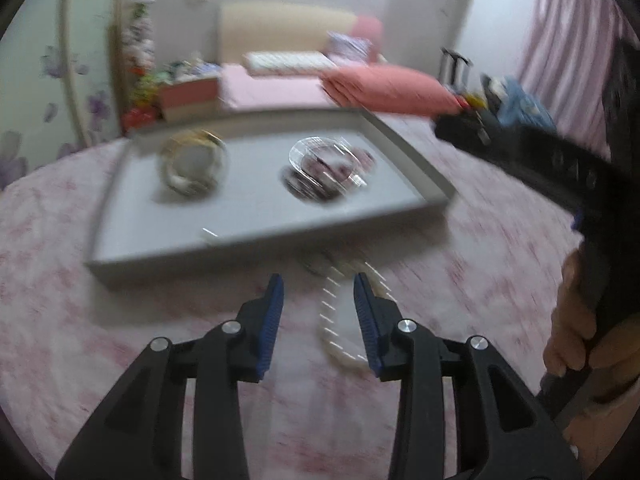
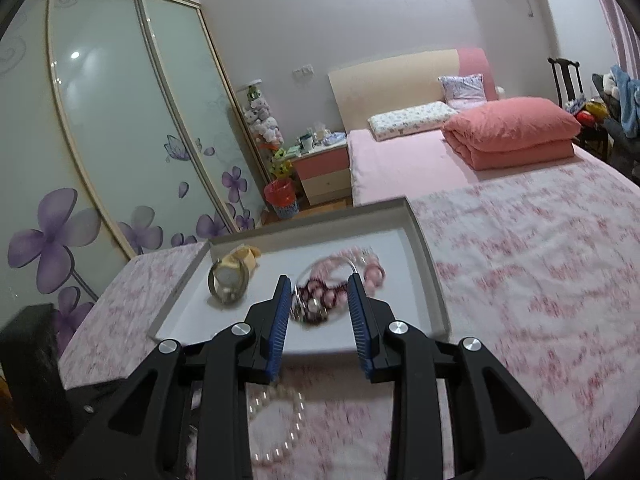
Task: Organize jewelry
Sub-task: 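Grasp the pearl bracelet with the left tool while the right tool approaches the silver ring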
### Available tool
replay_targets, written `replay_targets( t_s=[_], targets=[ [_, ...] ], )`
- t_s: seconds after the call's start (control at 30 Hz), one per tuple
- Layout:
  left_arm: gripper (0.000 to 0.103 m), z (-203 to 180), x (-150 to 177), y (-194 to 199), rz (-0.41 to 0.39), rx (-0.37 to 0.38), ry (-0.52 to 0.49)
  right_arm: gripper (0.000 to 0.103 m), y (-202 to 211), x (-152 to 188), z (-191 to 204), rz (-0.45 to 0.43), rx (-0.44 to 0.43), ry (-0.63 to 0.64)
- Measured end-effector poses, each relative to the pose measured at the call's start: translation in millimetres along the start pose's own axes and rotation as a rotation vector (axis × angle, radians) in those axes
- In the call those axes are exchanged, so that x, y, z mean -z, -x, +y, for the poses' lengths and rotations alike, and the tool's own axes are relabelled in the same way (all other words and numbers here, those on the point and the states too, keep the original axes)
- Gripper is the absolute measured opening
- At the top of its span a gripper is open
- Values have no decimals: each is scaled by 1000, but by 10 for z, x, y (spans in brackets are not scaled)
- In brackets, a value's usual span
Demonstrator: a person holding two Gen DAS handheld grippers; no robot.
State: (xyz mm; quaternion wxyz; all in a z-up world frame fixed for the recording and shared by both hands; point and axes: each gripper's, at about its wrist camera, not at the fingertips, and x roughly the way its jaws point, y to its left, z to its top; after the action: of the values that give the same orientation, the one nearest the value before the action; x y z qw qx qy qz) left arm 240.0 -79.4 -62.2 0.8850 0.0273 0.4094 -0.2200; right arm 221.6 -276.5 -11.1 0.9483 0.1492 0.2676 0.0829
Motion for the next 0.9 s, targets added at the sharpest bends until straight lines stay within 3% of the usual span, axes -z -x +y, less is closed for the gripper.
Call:
replay_targets(
  t_s=[0.27, 0.43, 0.5, 0.67, 0.9],
  targets=[
    [36, -200, 89, -321, 89, -75, -52, 31, 108, 97, -87, 19, 0, -9],
    [12, -240, 135, -314, 76, -141, -103, 31, 105, 141, -58, 29, -13, -8],
    [11, -200, 158, -278, 78, -147, -104, 31, 95, 161, -35, 39, -18, -1],
    [11, 125, 300, -76, 75, -200, -87, 31, 72, 226, -17, 68, -26, 9],
    [11, 916, 405, 193, 69, -332, 83, 31, -117, 363, 132, 177, -38, 73]
  ],
)
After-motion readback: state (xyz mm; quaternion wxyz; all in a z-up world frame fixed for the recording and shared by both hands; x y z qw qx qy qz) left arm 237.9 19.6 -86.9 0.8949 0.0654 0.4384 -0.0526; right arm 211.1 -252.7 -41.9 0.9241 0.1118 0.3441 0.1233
